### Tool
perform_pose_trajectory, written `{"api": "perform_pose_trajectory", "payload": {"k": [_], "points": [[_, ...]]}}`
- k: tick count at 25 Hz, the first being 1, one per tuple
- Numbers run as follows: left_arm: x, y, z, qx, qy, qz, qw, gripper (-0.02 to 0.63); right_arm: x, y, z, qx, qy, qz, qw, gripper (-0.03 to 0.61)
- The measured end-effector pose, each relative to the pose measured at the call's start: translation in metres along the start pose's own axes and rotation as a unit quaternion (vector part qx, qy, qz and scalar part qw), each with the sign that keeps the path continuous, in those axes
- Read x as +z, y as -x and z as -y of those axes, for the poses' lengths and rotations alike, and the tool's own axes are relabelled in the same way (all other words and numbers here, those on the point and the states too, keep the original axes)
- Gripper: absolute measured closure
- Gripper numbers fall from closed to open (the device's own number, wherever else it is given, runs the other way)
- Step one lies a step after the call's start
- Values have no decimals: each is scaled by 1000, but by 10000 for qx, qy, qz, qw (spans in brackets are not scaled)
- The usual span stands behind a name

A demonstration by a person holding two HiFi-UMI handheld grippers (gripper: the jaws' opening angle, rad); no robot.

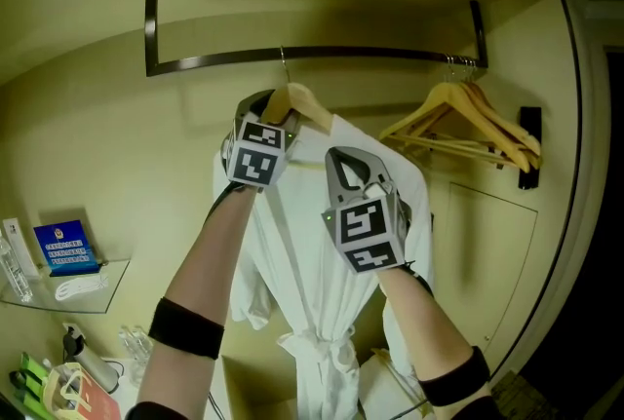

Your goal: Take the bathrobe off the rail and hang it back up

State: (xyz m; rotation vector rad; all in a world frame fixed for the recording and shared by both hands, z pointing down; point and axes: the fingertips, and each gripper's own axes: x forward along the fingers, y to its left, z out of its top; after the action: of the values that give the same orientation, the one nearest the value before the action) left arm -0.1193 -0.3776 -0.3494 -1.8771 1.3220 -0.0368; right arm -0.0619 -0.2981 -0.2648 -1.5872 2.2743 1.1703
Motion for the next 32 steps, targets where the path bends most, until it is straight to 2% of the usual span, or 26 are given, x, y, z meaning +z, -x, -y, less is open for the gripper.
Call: {"api": "perform_pose_trajectory", "payload": {"k": [4, 9, 14, 16, 18, 22, 24, 28, 32], "points": [[-5, 4, 0, -19, -263, -16, 9996, 426, 1, 1, -2, -15, 3, -43, 10000, 554], [-1, 19, -1, 152, -609, 67, 9980, 419, 8, 7, 0, -136, 41, -29, 9999, 554], [-13, 62, 20, 223, -857, 144, 9960, 414, 9, 29, 2, -271, -73, -17, 9996, 554], [-27, 90, 33, 196, -639, 145, 9977, 416, 7, 44, -4, -283, -164, -12, 9995, 554], [-42, 122, 48, 225, -256, 97, 9994, 427, 0, 63, -16, -215, -229, -73, 9995, 554], [-80, 180, 78, 207, 49, -130, 9997, 556, -32, 104, -51, 3, -252, -399, 9989, 554], [-110, 208, 92, 182, 276, -375, 9987, 595, -59, 125, -74, 127, -326, -659, 9972, 554], [-171, 264, 132, 54, 956, -1078, 9896, 614, -125, 175, -124, 464, -630, -1371, 9875, 554], [-197, 325, 176, 52, 1421, -1692, 9753, 613, -169, 229, -162, 821, -1074, -1814, 9741, 554]]}}
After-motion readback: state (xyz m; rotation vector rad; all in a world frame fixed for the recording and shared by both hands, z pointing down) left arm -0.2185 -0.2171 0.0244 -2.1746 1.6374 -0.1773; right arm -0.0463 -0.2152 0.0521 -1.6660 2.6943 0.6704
